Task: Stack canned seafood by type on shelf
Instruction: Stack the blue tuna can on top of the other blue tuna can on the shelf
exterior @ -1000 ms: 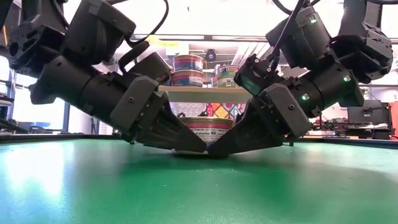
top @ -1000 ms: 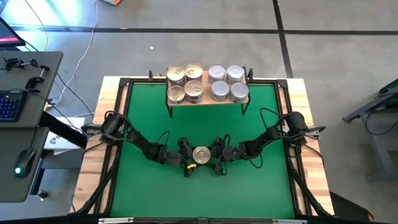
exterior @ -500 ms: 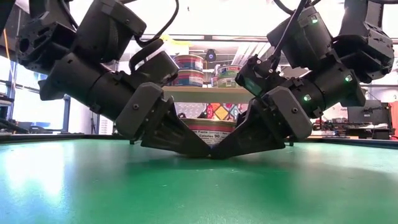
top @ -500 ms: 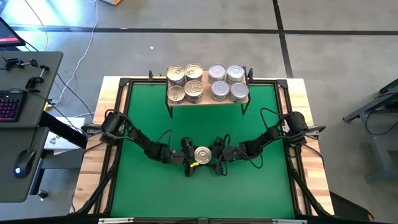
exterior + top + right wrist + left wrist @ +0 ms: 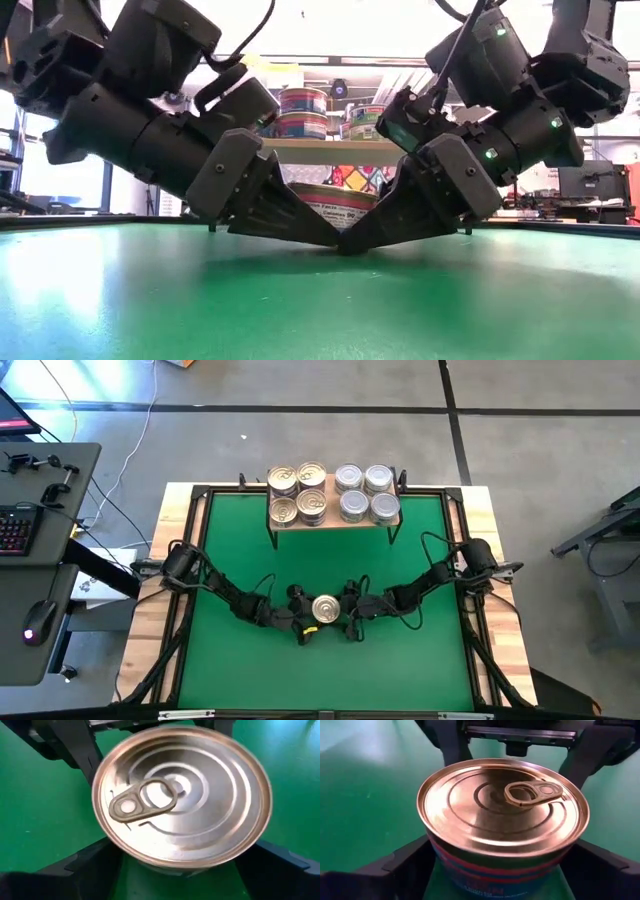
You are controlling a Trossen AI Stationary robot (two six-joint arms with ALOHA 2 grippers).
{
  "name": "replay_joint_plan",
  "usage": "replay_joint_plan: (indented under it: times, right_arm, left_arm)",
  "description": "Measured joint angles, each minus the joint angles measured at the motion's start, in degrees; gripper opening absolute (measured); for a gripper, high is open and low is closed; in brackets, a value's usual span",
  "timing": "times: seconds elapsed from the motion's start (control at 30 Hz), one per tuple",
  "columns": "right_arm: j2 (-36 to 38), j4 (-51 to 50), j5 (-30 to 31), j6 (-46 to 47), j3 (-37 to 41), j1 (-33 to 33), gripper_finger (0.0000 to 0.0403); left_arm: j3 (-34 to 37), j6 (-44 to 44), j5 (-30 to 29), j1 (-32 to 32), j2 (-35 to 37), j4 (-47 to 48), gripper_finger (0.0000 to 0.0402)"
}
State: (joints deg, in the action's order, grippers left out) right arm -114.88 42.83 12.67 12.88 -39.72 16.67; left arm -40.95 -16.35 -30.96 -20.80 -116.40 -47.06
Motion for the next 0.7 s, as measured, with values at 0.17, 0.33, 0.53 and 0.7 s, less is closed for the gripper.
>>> replay_joint_plan:
  times: [0.17, 0.33, 0.53, 0.7]
  right_arm:
    - [4.94, -10.49, 1.37, 1.07, -0.11, 1.57, 0.0357]
    - [9.38, -20.46, 2.54, 3.68, -0.01, 2.54, 0.0357]
    - [12.68, -28.31, 4.57, 6.1, 0.06, 4.24, 0.0357]
    - [14.64, -30.96, 8.01, 5.32, 0.27, 5.95, 0.0357]
  left_arm:
    - [0.07, -2.54, -8.12, -2.46, 0.26, -2.51, 0.0354]
    - [0.25, -4.92, -13.12, -5.27, 0.39, -1.48, 0.0353]
    - [0.33, -5.61, -22.33, -9.61, 9.01, 5.82, 0.0352]
    - [0.33, -5.7, -27.94, -9.78, 25.17, 25.52, 0.0352]
